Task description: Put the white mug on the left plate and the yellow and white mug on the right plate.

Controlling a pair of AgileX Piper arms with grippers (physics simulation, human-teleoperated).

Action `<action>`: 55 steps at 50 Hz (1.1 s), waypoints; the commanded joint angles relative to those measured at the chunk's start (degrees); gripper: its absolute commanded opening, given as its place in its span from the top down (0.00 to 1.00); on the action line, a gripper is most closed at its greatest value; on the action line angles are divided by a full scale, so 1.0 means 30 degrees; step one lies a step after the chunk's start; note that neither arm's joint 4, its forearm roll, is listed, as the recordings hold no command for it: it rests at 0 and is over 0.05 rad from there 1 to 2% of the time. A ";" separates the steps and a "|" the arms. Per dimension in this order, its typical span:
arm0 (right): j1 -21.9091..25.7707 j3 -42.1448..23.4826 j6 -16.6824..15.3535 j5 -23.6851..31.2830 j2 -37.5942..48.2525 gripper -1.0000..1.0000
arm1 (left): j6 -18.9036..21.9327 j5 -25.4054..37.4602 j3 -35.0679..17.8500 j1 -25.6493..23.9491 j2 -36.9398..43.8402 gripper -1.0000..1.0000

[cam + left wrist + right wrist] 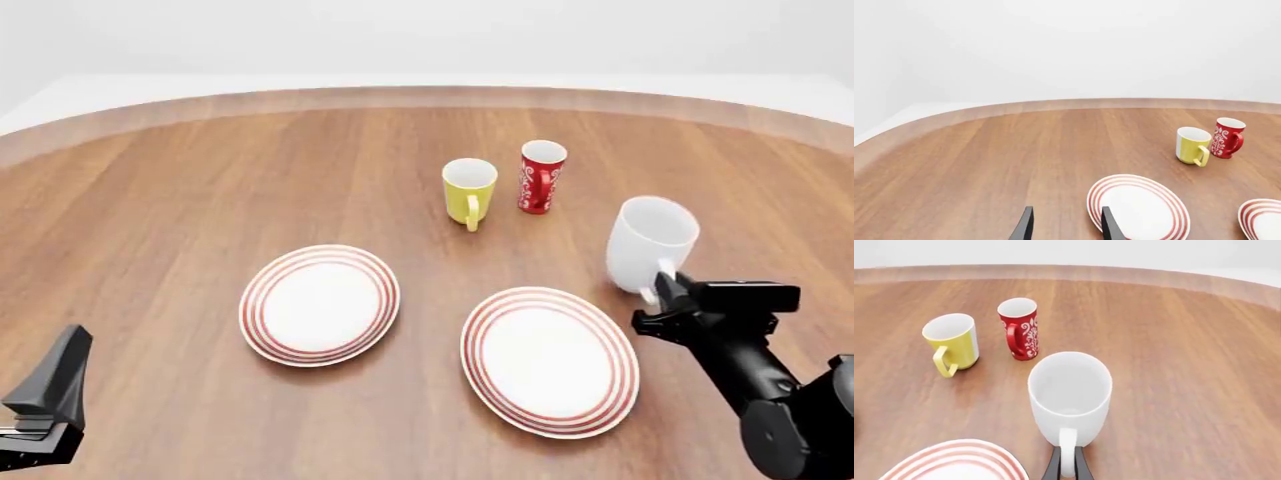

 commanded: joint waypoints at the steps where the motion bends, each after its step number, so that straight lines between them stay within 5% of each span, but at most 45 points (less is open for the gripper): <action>1: 0.0259 0.0723 0.0150 0.0002 -0.1572 1.00 | 0.0000 0.0000 0.0000 0.0000 0.0000 0.00; 20: 0.1492 0.1124 0.0183 0.0882 -0.3861 1.00 | 0.0000 0.0000 0.0000 0.0000 0.0000 0.00; 55: 0.4878 0.0314 -0.1071 0.8395 -1.2962 1.00 | 0.0000 0.0000 0.0000 0.0000 0.0000 0.00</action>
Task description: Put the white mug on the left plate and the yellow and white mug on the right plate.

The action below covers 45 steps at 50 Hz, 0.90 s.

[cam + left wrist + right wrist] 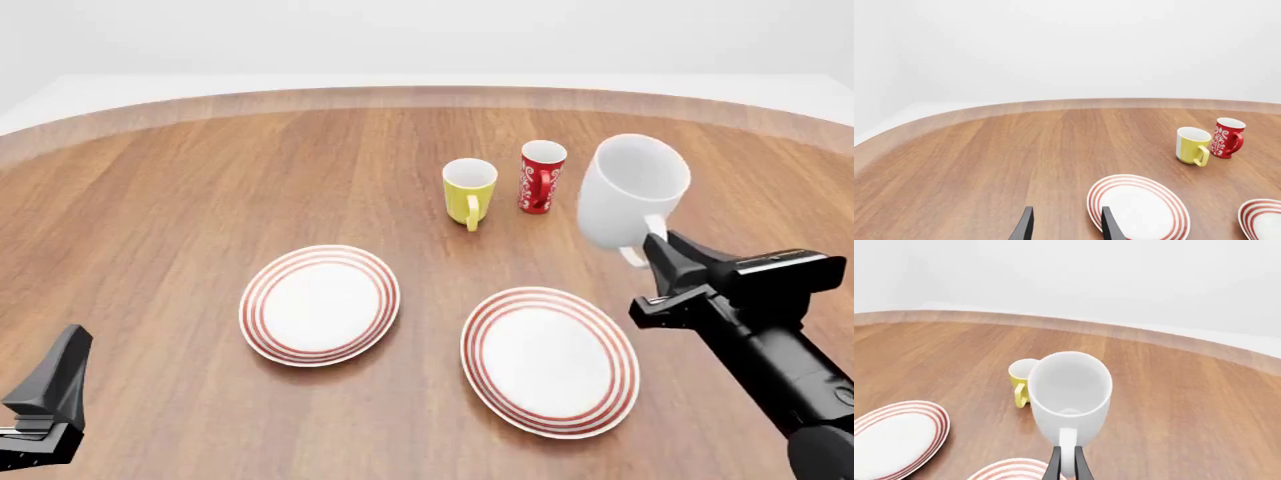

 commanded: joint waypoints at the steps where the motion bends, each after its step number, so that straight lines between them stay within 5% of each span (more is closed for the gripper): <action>1: 0.1221 -0.0495 -0.0460 0.2256 -0.2662 1.00 | 0.0000 0.0000 0.0000 0.0000 0.0000 0.00; 6: 0.1713 -0.0820 -0.0622 0.2755 -0.2997 1.00 | 0.0000 0.0000 0.0000 0.0000 0.0000 0.00; 9: 0.2063 -0.0901 -0.1602 0.2688 -0.3027 1.00 | 0.0000 0.0000 0.0000 0.0000 0.0000 0.00; 45: 0.5051 -0.4130 -0.1875 0.2280 0.0522 1.00 | 0.0000 0.0000 0.0000 0.0000 0.0000 0.00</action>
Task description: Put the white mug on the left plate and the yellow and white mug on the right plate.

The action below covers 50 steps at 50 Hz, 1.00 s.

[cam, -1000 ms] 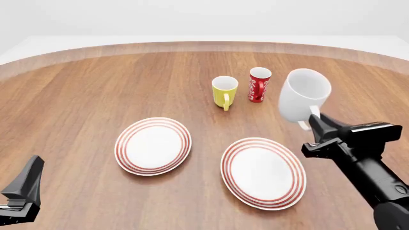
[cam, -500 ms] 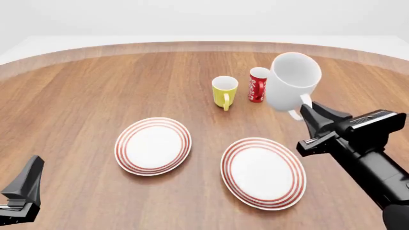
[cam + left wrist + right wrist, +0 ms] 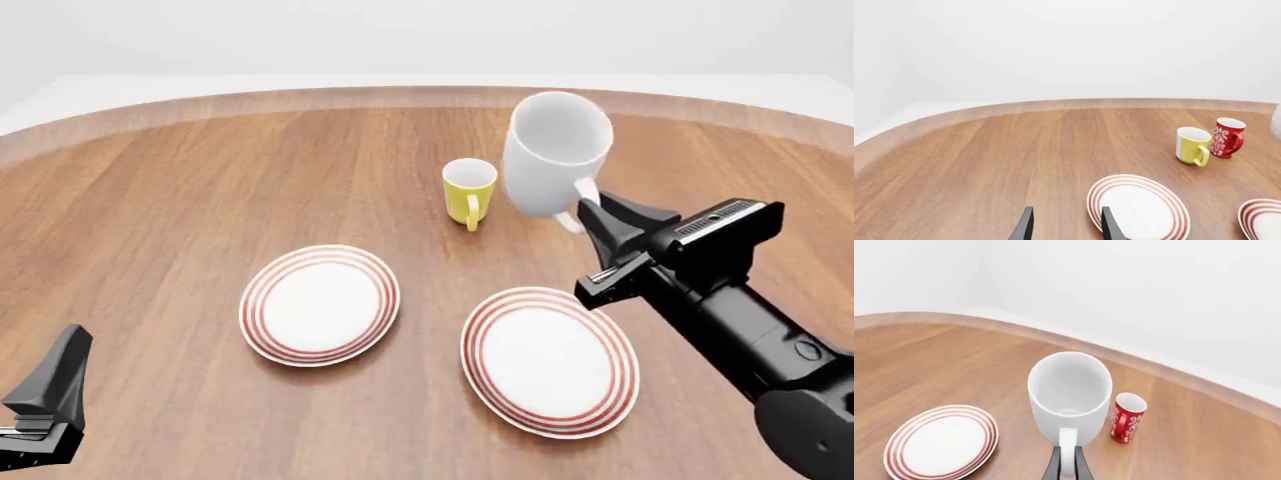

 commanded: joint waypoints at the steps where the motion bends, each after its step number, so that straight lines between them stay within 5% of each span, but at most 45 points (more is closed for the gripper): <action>1: 0.0966 -0.1177 0.0026 -0.0120 0.1109 1.00 | 0.0000 0.0000 0.0000 0.0000 0.0000 0.00; 50: 0.4642 -0.4255 0.1086 -0.1102 0.6293 1.00 | 0.0000 0.0000 0.0000 0.0000 0.0000 0.00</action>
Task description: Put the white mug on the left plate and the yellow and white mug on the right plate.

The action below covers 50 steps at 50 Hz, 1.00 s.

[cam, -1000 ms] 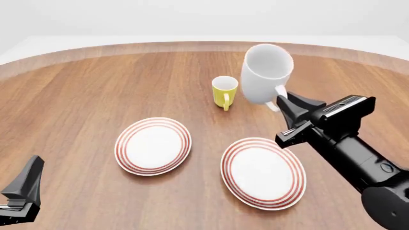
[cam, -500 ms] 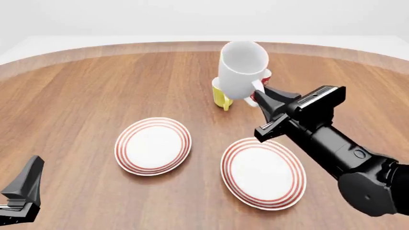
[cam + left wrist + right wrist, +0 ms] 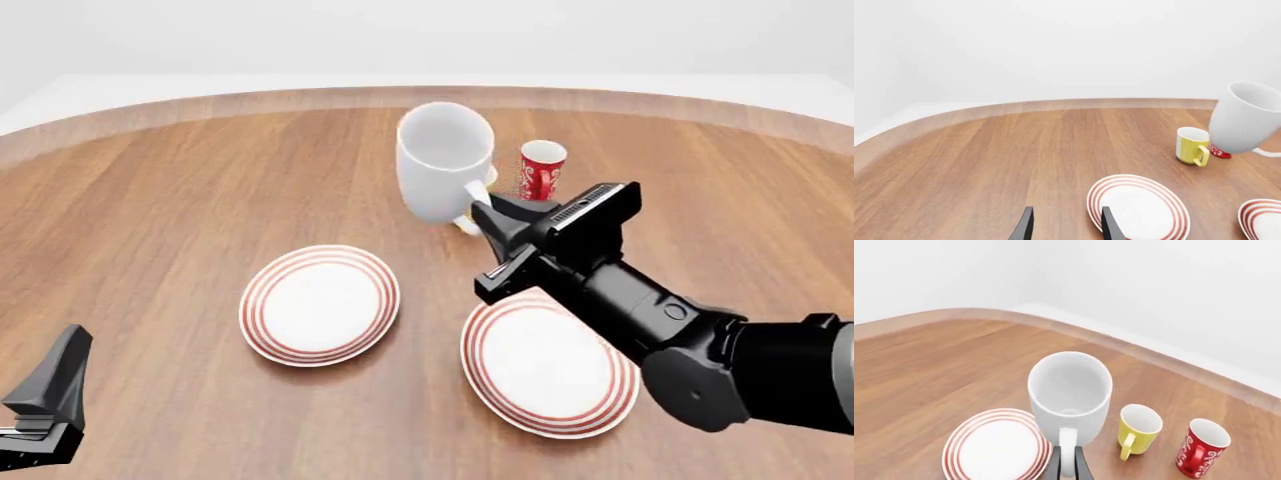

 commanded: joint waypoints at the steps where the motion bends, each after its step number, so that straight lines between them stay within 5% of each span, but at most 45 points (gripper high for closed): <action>1: 0.0946 -0.0650 0.0606 -0.0446 0.1464 1.00 | 0.0000 0.0000 0.0000 0.0000 0.0000 0.00; 50: 0.3281 -0.4858 0.2298 -0.1928 0.8387 1.00 | 0.0000 0.0000 0.0000 0.0000 0.0000 0.00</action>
